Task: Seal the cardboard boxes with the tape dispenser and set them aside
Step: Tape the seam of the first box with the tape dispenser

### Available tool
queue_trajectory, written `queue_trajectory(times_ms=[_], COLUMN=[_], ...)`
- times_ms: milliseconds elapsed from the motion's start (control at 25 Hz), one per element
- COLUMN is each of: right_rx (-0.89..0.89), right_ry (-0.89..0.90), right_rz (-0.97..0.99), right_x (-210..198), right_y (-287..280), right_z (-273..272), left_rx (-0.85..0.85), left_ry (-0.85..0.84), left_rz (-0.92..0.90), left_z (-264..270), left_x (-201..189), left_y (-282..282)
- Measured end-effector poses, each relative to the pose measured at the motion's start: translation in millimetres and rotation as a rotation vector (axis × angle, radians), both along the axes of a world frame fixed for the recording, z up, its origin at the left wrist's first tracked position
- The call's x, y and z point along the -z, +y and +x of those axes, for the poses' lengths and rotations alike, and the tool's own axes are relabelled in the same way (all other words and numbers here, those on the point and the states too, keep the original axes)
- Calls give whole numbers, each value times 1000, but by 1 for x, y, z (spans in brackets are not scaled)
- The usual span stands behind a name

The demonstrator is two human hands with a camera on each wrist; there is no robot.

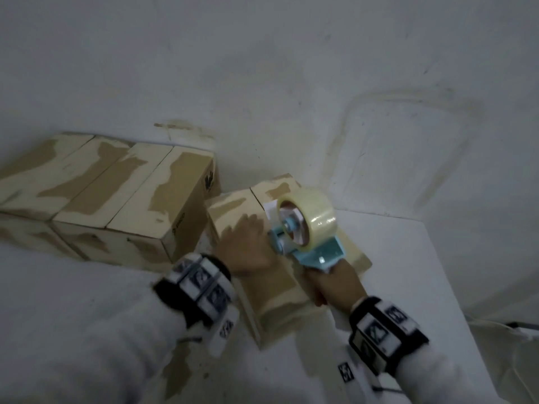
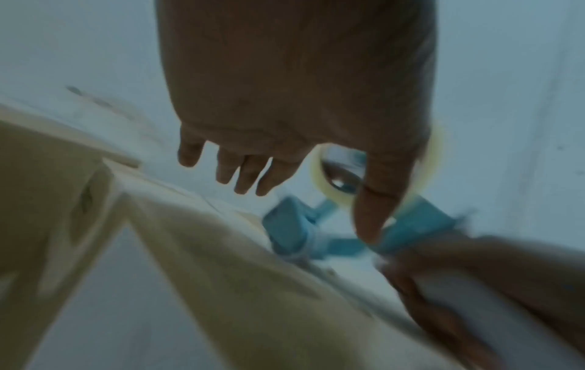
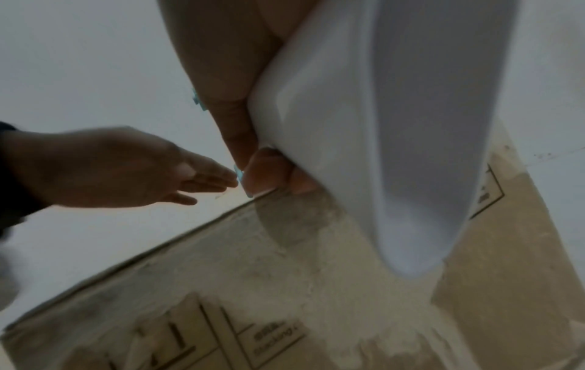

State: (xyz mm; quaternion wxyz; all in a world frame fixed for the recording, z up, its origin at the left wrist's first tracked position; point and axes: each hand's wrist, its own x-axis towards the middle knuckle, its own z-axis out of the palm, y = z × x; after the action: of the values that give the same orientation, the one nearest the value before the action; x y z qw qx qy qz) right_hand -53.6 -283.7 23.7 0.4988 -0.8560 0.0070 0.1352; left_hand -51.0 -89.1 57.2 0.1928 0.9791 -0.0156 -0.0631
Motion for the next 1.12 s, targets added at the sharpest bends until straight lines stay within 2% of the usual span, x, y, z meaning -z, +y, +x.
queue_trajectory(times_ms=[40, 80, 160, 240, 400, 680, 760, 960, 1120], right_rx=[-13, -19, -21, -44, -42, 21, 18, -47, 15], right_ry=[-8, -13, -14, -6, 7, 73, 117, 178, 160], right_rz=[-19, -27, -27, -54, -48, -10, 50, 17, 152], right_x=[0, 0, -1, -4, -12, -7, -6, -8, -7], right_y=[6, 10, 13, 12, -1, -52, -56, -59, -53], right_z=[7, 13, 16, 13, -4, -60, -62, -57, -54], left_rx=[31, 45, 11, -94, -167, -165, -117, 254, 323], left_ry=[-11, 59, 160, 95, 40, 31, 35, 18, 34], left_rz=[-14, 0, 149, 230, 233, 227, 216, 369, 350], left_z=[-19, -35, -49, -47, -43, -46, -39, -13, -4], left_x=[10, 23, 50, 63, 70, 65, 53, 39, 45], left_y=[-15, -30, -51, -61, -66, -70, -67, -55, -54])
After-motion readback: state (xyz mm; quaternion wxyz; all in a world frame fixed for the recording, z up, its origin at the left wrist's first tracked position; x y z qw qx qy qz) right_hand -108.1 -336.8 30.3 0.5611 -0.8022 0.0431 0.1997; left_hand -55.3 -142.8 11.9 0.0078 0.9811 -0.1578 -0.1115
